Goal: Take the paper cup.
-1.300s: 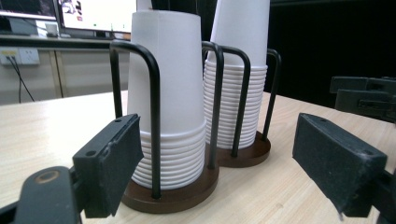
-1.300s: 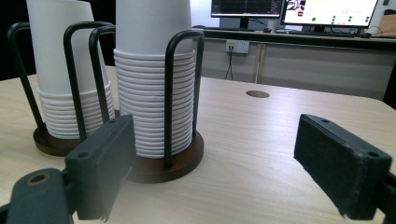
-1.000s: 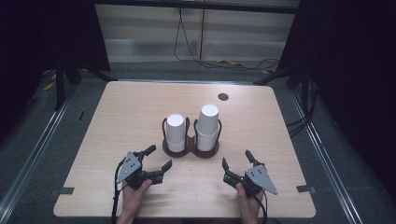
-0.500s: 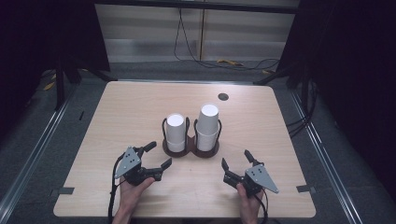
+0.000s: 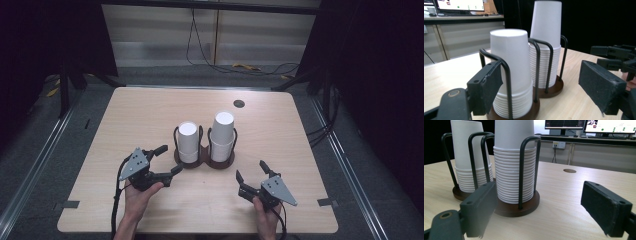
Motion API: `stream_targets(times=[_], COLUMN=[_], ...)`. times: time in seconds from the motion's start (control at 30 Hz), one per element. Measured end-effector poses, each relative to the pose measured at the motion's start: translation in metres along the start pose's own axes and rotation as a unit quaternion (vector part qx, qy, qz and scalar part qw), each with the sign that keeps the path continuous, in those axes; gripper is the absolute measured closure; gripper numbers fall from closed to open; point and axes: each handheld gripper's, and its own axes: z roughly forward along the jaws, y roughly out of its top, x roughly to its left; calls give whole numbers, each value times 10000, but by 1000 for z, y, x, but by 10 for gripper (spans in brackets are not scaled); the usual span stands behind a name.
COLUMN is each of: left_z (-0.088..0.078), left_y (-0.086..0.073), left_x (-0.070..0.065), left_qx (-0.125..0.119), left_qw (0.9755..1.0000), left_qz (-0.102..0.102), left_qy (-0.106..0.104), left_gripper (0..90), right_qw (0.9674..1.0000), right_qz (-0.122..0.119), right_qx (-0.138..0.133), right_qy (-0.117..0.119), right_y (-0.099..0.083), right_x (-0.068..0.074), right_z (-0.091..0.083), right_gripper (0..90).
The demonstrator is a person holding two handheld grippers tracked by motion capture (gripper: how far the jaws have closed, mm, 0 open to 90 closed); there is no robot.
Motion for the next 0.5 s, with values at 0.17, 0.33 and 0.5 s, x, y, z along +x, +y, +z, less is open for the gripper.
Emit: stream_targets(times=[0.17, 0.33, 0.5], left_z=[2, 5, 10], left_y=[11, 21, 29], left_x=[7, 12, 16], left_qx=[43, 121, 234], left_qw=[10000, 9999, 9995], left_qz=[44, 51, 35], left_qy=[-31, -56, -187], left_gripper=[189, 186, 189], right_qw=[10000, 10000, 9999], right_qz=[77, 36, 47], right_qx=[34, -20, -117], right_qy=[44, -12, 44], right_y=[0, 0, -1], right_x=[0, 0, 0], right_z=[0, -2, -3], right_gripper=[135, 129, 128])
